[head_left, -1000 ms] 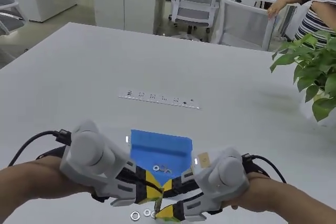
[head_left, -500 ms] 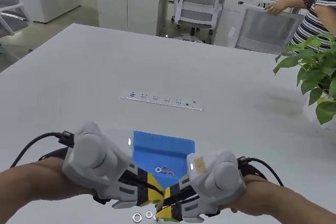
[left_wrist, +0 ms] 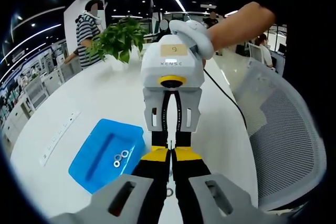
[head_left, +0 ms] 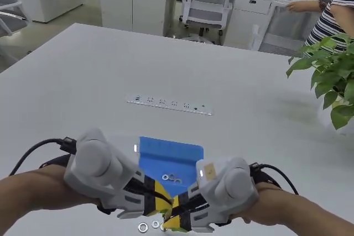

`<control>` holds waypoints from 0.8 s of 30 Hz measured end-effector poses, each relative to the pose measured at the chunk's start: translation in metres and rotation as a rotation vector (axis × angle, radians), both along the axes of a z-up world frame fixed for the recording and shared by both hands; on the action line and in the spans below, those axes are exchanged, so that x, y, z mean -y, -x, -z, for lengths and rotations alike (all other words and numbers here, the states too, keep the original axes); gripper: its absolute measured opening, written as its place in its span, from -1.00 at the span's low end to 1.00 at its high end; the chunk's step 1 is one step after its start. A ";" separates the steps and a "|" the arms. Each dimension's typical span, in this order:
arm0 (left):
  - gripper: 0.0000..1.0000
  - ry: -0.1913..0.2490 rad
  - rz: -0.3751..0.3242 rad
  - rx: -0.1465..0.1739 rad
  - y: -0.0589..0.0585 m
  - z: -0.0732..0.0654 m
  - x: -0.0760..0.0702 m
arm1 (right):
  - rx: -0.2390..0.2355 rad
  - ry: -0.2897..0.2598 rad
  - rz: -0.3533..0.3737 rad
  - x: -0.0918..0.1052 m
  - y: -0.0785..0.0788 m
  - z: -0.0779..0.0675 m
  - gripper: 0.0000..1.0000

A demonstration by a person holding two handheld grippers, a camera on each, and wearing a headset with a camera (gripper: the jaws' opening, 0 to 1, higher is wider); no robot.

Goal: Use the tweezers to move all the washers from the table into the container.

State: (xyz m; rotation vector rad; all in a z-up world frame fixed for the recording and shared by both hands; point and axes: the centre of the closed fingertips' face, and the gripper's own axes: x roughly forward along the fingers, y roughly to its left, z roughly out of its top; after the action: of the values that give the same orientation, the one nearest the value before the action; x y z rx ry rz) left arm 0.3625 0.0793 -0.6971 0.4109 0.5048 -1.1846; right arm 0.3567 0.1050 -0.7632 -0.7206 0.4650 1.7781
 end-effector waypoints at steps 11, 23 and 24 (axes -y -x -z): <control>-0.59 0.045 -0.023 -0.005 0.001 -0.010 -0.002 | 0.002 0.000 0.014 0.001 -0.001 -0.006 -0.82; 0.10 0.095 -0.113 -0.015 0.002 -0.011 -0.020 | 0.013 -0.015 0.017 -0.001 -0.006 -0.022 -0.82; 0.14 0.099 -0.122 -0.017 0.002 -0.010 -0.021 | 0.012 -0.015 0.019 -0.001 -0.006 -0.023 -0.82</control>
State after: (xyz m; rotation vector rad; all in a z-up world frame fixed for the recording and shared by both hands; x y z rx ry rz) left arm 0.3602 0.1008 -0.6867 0.2816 0.4778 -1.0913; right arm 0.3628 0.1061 -0.7400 -0.7141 0.4485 1.7574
